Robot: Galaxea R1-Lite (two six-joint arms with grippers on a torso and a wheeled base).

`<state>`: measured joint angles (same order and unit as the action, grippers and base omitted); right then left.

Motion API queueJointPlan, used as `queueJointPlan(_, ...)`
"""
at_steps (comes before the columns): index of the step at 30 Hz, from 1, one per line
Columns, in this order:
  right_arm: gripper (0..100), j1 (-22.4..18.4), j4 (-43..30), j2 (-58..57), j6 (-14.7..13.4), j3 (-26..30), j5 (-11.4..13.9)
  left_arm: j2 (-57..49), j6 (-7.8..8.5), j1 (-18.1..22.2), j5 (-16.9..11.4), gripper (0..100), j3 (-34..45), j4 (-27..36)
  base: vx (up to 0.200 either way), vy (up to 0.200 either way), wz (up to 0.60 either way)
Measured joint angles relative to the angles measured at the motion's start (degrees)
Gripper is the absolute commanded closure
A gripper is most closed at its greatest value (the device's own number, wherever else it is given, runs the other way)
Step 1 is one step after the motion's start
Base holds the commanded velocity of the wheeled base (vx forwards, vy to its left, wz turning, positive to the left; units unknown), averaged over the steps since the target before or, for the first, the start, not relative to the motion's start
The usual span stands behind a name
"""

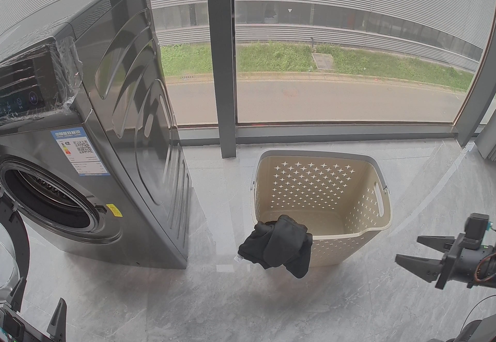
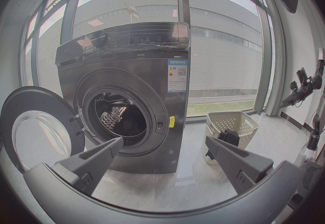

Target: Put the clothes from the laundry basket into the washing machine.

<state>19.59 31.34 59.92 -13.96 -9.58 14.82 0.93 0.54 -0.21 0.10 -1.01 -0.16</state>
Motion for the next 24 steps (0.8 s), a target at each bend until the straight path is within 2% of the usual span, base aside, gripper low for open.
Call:
queueJointPlan(5, 0, 2.9, 7.4, 12.9, -0.8, -0.1, 0.2, 0.0, -0.11, 0.0, 0.0, 0, 0.0, 0.0, 0.000, 0.000, 0.00)
queueJointPlan(8, 0, 4.4, 10.7, 19.5, -1.3, -0.7, -1.1, 0.0, -0.16, 0.0, -0.1, 0, 0.0, 0.0, 0.000, 0.000, 0.00)
queueJointPlan(15, 0, 9.4, 17.1, 32.3, -3.6, -3.2, -9.2, 0.0, -0.21, 0.0, -0.1, 0, 0.0, 0.0, 0.000, 0.000, 0.00)
queueJointPlan(19, 0, 12.3, 21.0, 38.9, -4.5, -5.8, -12.1, 0.0, -0.24, 0.0, -0.1, 0, 0.0, 0.0, 0.000, 0.000, 0.00)
queueJointPlan(24, 0, 13.9, 22.4, 46.6, -4.7, -10.0, -15.3, 0.0, -0.27, 0.0, -0.1, 0, 0.0, 0.0, 0.000, 0.000, 0.00)
